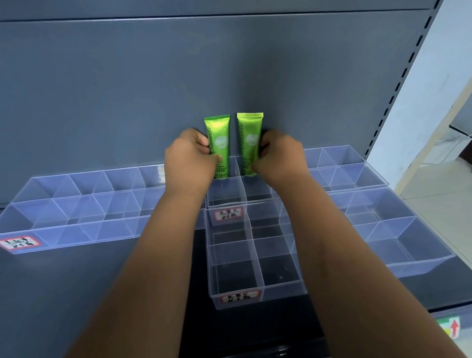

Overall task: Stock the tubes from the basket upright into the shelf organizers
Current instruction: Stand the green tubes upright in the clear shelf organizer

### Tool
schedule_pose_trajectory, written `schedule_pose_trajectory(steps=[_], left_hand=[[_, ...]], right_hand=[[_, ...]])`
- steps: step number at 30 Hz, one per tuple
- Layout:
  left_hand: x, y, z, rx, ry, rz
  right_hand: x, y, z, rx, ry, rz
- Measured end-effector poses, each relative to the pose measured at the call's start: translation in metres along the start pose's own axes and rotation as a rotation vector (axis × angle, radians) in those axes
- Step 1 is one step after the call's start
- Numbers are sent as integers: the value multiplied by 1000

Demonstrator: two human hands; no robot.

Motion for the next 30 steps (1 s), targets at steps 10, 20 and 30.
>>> schedule_pose_trajectory(steps=[10, 20, 30], left_hand=[[-7, -1, 7, -79, -171, -39], [-8, -5, 7, -36, -203, -24], [-8, -7, 11, -36, -214, -5]], right_hand=[[7, -3, 7, 12, 57, 4], [7, -4, 9, 6, 48, -17], [2, 0, 2, -57, 132, 6]])
Point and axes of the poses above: each hand's wrist, its own y-axis away from the middle knuckle, its own z-axis out of the palm, x = y × z, the point moved 7 cm from there along -y, towards the middle knuckle, and after that the axes turned 13 degrees about -z, right-handed, at the moved point
